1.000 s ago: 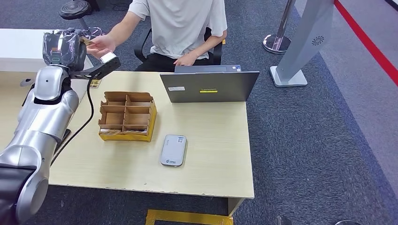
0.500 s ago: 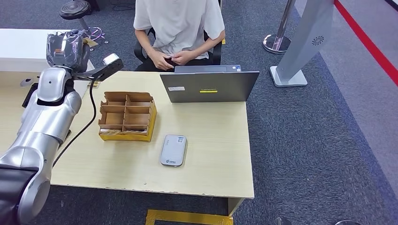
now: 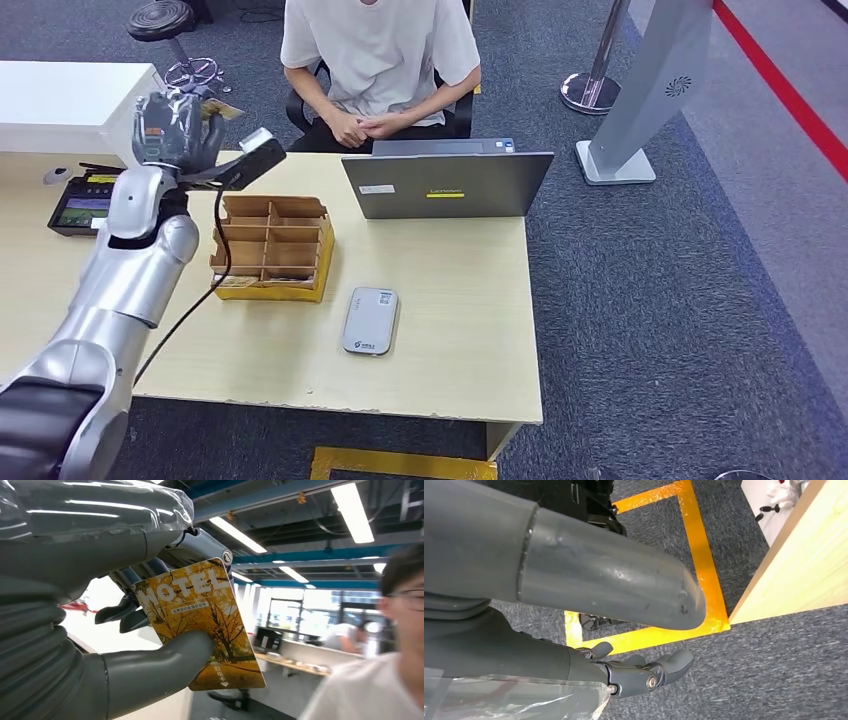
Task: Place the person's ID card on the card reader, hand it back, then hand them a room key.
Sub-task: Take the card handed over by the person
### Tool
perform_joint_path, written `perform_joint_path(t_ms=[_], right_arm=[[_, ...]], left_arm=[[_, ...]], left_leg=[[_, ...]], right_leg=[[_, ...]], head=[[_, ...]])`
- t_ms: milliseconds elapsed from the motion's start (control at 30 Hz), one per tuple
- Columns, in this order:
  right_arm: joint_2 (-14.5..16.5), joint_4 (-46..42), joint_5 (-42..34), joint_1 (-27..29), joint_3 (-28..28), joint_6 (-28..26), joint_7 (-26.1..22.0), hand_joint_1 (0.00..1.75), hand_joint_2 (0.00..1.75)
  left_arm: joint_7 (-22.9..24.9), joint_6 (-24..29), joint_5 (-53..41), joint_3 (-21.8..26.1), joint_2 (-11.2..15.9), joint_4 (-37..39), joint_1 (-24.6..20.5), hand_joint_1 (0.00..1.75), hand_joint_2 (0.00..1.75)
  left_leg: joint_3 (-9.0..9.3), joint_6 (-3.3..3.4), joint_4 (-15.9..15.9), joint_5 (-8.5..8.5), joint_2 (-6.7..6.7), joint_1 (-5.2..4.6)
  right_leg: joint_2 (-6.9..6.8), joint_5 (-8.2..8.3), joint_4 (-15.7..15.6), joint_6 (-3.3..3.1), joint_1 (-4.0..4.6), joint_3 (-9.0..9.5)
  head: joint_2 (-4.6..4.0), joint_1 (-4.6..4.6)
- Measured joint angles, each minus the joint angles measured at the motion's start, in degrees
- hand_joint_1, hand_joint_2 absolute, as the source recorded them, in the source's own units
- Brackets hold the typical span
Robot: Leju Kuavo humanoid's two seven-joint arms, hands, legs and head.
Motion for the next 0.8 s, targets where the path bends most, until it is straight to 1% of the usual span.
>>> perform_joint_path(t_ms=[67,133,233,300,367,433,633,800], right_arm=[[0.0,0.01,-0.32,0.36,0.0,-0.13,-0.33,0.0,0.0],[0.0,0.02,-0.51,0.71,-0.01,-0.31,-0.76,0.0,0.0],[0.0,0.02,-0.61,1.52,-0.03,-0.5,-1.37,0.0,0.0],[0.01,0.03,-0.61,1.88,-0.04,-0.54,-1.51,0.0,0.0],[0.01,0.04,-0.59,1.98,-0.04,-0.55,-1.58,0.0,0.0],[0.01,0.04,-0.55,2.12,-0.04,-0.55,-1.62,0.0,0.0],[0.0,0.04,-0.38,2.12,-0.04,-0.63,-1.65,0.0,0.0],[0.01,0.04,-0.36,2.14,-0.05,-0.63,-1.68,0.0,0.0]], left_arm=[[-1.06,-0.98,1.06,-1.03,-1.55,-5.34,4.14,1.75,1.75],[-2.01,-2.76,0.98,-3.07,-3.02,-10.85,8.34,1.75,1.75],[0.08,-4.47,-0.77,-8.31,-5.16,-20.34,15.58,1.75,1.75],[1.06,-4.98,-1.13,-11.2,-5.83,-24.42,18.53,1.75,1.75],[1.2,-5.31,-0.84,-12.28,-6.17,-26.61,19.6,1.75,1.75],[1.19,-5.55,-0.48,-12.71,-6.25,-28.1,20.07,1.75,1.75],[1.3,-7.14,-0.17,-13.93,-6.35,-30.1,21.39,1.75,1.75],[3.77,-10.02,-0.22,-14.19,-6.78,-30.18,23.28,1.75,1.75]], left_leg=[[-0.03,0.05,0.0,-0.04,-0.03,-0.02],[-0.03,0.11,0.0,-0.09,0.01,-0.06],[-0.06,0.26,0.01,-0.19,0.01,-0.12],[-0.16,0.32,0.05,-0.21,-0.1,-0.1],[-0.18,0.33,0.06,-0.22,-0.09,-0.1],[-0.16,0.35,0.06,-0.22,-0.12,-0.1],[-0.18,0.34,0.06,-0.17,-0.21,-0.08],[-0.18,0.35,0.06,-0.18,-0.2,-0.09]], right_leg=[[-0.02,-0.02,-0.02,0.03,-0.02,0.0],[0.01,-0.04,-0.04,0.04,-0.06,0.0],[0.02,-0.13,-0.05,0.16,-0.15,-0.01],[-0.08,-0.18,-0.05,0.24,-0.15,-0.03],[-0.07,-0.17,-0.05,0.24,-0.14,-0.07],[-0.1,-0.17,-0.04,0.24,-0.14,-0.06],[-0.17,-0.18,-0.02,0.24,-0.13,-0.05],[-0.16,-0.18,-0.03,0.24,-0.13,-0.06]], head=[[0.0,0.01],[0.0,0.02],[0.0,-0.14],[0.0,-0.01],[0.0,0.11],[0.0,0.02],[0.0,0.03],[0.0,0.03]])
